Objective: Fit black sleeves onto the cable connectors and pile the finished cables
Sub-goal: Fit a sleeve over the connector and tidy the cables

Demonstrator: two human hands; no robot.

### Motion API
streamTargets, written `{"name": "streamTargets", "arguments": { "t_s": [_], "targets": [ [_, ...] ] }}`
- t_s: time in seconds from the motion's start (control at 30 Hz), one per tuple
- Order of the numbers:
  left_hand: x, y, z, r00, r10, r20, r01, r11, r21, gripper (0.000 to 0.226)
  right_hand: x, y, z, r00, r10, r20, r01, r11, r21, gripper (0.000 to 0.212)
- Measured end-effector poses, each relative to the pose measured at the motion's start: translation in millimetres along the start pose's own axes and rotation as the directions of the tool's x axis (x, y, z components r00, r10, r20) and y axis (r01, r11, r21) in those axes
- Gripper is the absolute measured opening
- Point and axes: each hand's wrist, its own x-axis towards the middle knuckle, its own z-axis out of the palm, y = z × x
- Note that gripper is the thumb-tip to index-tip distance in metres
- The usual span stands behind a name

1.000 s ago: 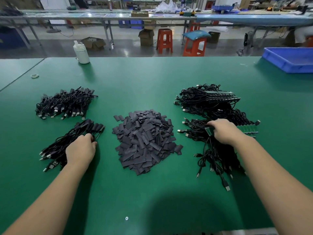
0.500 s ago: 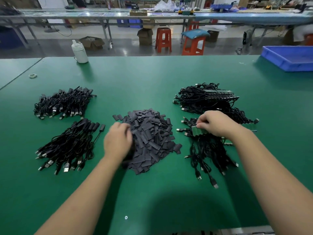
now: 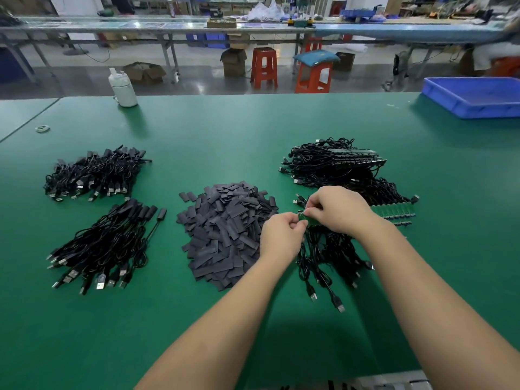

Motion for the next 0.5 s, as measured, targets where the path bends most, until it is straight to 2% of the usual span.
{"name": "streamTargets", "arguments": {
  "t_s": [0.1, 0.23, 0.5],
  "targets": [
    [-2.7, 1.7, 3.4, 0.999, -0.039, -0.029, 0.039, 0.999, 0.016, 0.042, -0.7, -2.4, 1.8, 1.0, -0.003, -0.021, 0.002, 0.999, -0.045, 0.019],
    [-3.7, 6.5, 7.1, 0.997, -0.032, -0.073, 0.038, 0.996, 0.076, 0.04, -1.1, -4.2, 4.7, 0.998, -0.017, -0.068, 0.011, 0.996, -0.093, 0.023],
    [-9.6, 18.6, 10.8, 0.99, -0.031, -0.136, 0.044, 0.995, 0.093, 0.041, -4.6, -5.8, 14.2, 0.984, 0.003, -0.18, -0.025, 0.992, -0.122, 0.024]
  ]
}}
